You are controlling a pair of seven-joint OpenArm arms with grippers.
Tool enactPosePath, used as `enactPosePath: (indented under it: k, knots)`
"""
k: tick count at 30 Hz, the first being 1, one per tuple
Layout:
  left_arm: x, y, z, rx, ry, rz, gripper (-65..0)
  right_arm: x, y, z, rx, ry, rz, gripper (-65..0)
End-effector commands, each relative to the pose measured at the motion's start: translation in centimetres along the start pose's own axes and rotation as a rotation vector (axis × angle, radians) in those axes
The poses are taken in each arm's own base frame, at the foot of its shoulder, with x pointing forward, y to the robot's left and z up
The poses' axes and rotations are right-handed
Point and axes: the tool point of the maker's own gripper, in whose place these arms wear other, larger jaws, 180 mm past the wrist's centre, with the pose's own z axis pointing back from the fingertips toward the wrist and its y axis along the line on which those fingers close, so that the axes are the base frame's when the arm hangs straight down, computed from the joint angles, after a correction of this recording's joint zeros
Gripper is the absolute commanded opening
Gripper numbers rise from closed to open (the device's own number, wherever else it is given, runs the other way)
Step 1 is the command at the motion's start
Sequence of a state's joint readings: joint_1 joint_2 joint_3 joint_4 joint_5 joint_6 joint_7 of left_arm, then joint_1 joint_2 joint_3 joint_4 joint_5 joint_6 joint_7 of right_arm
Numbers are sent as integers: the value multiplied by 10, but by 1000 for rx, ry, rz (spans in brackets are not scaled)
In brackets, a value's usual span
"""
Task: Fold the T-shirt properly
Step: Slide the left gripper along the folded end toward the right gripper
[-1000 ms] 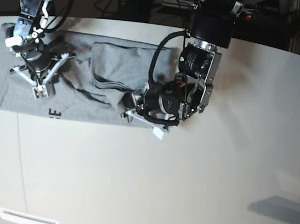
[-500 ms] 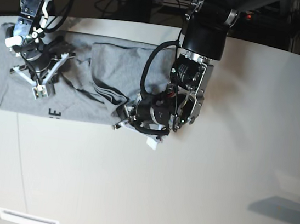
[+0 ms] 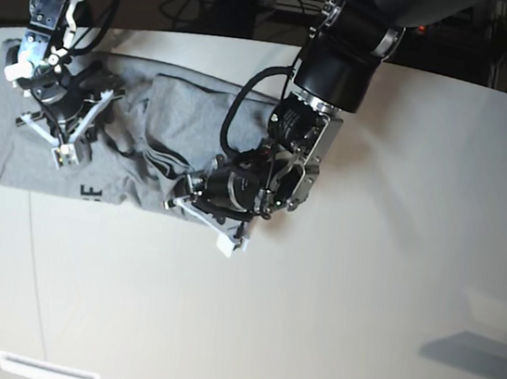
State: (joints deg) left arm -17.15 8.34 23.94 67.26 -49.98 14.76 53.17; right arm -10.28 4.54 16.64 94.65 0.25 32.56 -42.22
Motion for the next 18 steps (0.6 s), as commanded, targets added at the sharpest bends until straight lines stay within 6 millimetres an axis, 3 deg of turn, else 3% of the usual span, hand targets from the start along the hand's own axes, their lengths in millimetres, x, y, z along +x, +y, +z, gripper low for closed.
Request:
enactPosePath:
  k: [1, 5, 9, 18]
  knots:
    - [11, -17, 3, -29, -19, -19, -650, -31, -1, -3, -10, 135, 18, -650]
    - [11, -19, 3, -39, -18, -10, -650, -31, -1, -3, -10, 135, 17, -650]
    - [7, -38, 5, -133, 13, 61, -650, -27, -3, -4, -13, 128, 18, -650]
    - [40, -59, 12, -169, -52, 32, -650, -24, -2, -5, -11, 125, 22, -650]
